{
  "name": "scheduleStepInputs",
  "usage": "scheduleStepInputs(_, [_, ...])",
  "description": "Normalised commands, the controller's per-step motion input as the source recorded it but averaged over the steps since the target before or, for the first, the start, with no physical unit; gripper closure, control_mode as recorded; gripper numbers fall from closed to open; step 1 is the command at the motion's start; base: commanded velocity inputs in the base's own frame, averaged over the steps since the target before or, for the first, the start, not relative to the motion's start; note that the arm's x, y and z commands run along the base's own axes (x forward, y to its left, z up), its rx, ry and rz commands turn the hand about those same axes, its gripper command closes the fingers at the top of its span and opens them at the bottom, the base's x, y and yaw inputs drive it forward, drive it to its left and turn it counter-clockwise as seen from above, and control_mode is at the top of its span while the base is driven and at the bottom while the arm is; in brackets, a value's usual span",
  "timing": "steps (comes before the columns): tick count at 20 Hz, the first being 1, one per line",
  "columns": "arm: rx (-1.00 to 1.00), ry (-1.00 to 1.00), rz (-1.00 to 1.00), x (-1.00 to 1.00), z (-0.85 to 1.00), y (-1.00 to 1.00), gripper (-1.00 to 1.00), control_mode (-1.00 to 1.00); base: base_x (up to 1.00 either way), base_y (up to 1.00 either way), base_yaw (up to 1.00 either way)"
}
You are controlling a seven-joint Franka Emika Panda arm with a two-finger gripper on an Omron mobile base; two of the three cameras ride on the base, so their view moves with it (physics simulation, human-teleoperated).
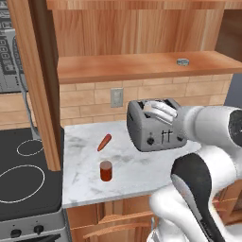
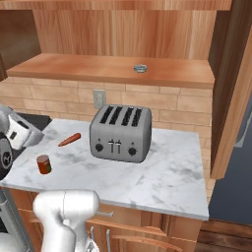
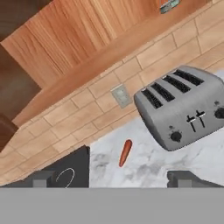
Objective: Restock the canned food cabinet by taking the new fresh canned food from the counter and placing it in the cabinet. Then, take the old canned food from the cabinet and place it on the counter.
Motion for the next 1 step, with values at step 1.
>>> scheduleStepInputs(1, [0.19,0.00,-0.11,-0.99,0.68,-1.00,-1.00,-1.00,0.00,0.00,0.00])
